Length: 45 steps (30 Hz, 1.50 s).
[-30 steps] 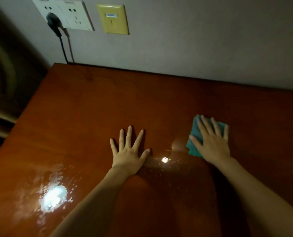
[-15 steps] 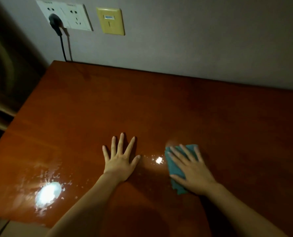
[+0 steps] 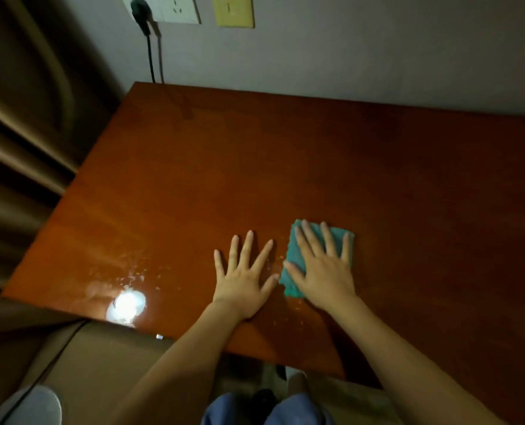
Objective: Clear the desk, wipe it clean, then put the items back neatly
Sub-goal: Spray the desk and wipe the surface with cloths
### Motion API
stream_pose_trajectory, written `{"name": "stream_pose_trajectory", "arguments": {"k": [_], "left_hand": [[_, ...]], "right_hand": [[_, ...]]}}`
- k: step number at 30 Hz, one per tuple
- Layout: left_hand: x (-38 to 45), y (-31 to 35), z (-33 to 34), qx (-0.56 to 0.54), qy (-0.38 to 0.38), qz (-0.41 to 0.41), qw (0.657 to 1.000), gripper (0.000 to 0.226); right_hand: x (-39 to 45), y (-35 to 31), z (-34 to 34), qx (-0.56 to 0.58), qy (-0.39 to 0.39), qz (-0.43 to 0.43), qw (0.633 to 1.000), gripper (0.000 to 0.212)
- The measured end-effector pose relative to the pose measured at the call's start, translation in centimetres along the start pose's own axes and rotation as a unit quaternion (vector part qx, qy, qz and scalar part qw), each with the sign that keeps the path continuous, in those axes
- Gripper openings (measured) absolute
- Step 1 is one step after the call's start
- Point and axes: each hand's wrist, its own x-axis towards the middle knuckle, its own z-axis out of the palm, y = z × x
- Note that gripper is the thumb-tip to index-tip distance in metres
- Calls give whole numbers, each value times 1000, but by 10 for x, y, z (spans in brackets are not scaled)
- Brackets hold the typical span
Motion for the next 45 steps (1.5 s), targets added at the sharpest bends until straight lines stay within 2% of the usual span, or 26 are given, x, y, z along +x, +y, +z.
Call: {"name": "stream_pose_trajectory", "arguments": {"k": [3, 6, 9, 12, 13, 15, 19, 21, 24, 27, 31, 34, 36, 41, 43, 45], "left_hand": [[-8, -2, 2, 3, -9, -4, 1000, 65], [-12, -4, 6, 6, -11, 3, 1000, 66], [-14, -5, 9, 11, -7, 10, 1000, 66], [-15, -6, 11, 17, 5, 13, 1000, 66], [-15, -6, 10, 15, 4, 15, 1000, 66], [-14, -7, 10, 4, 2, 13, 1000, 65], [-16, -7, 7, -13, 1, 12, 1000, 60], [-18, -4, 4, -7, -4, 2, 1000, 59], [-21, 13, 1, -3, -19, -29, 999, 59], [-22, 37, 3, 4, -26, -23, 999, 61], [-24, 62, 14, 12, -27, 8, 1000, 63], [-28, 67, 22, 9, -21, 10, 1000, 62], [-29, 66, 22, 9, -24, 10, 1000, 61], [-28, 67, 19, 5, -52, 5, 999, 62], [-29, 69, 16, 11, -62, 0, 998, 63], [-29, 71, 14, 13, -68, -2, 998, 64]], "right_hand": [[-56, 20, 7, -22, -42, -65, 997, 70], [-90, 63, 6, -37, -71, -41, 996, 70], [-82, 85, 1, -27, -42, 50, 997, 75], [-45, 67, -3, 33, -27, 213, 976, 77], [-33, 54, -5, 48, -25, 239, 969, 75], [-22, 25, -5, 56, -33, 210, 975, 71], [-54, -32, 10, 39, -53, 7, 998, 69], [-85, -36, 12, 34, -54, -52, 997, 71], [-125, -9, 16, 34, -76, -43, 996, 69], [-144, 41, 15, 15, -102, 11, 995, 70], [-124, 104, 5, 9, -45, 128, 991, 79], [-85, 98, 1, 51, -19, 229, 972, 74], [-72, 76, 2, 52, -20, 207, 977, 72], [-117, 48, 13, 19, -45, -7, 999, 71], [-142, 63, 16, 3, -86, -26, 996, 70], [-159, 89, 16, -6, -103, 24, 994, 70]]}}
